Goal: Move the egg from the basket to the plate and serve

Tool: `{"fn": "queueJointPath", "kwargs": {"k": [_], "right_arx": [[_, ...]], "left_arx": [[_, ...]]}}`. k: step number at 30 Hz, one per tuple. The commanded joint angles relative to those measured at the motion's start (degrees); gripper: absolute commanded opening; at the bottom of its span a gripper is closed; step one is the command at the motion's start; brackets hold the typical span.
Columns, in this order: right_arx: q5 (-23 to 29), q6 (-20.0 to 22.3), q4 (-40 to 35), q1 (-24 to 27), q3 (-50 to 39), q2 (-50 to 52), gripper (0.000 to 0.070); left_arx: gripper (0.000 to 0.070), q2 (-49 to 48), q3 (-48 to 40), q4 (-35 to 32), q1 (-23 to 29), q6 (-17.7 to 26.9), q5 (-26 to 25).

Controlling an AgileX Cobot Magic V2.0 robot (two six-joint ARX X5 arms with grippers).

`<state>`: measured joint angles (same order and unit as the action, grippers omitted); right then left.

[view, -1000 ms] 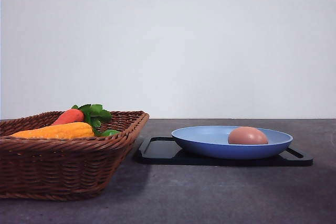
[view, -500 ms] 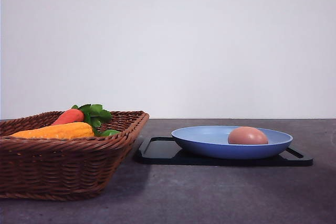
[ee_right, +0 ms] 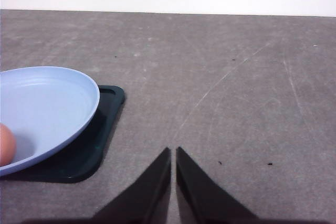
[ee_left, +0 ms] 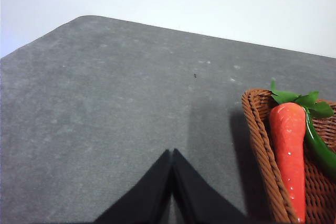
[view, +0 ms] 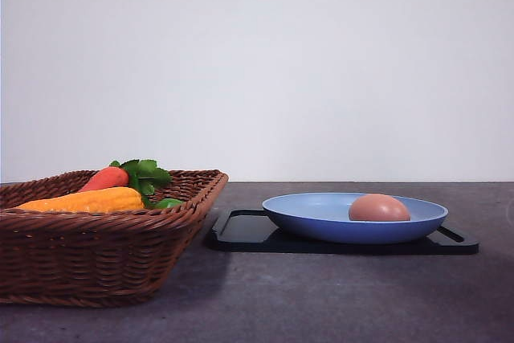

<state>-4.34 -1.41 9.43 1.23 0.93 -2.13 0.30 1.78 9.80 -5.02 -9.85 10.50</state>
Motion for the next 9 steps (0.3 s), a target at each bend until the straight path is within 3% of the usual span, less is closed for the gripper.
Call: {"fn": "queueJointPath", "kwargs": {"k": [1,9], "right_arx": [[0.1,-0.7,-0.5,0.0,-0.3,0.1,0.0000],[0.1,-0.7,-0.5,0.0,-0.3,0.1,0.0000]], "left_arx": [[0.0000,-0.1,-1.5,0.4,0.0,-0.1,-0.2],[0.0000,-0.1,-1.5,0.4,0.0,-0.1,-0.2]]}}
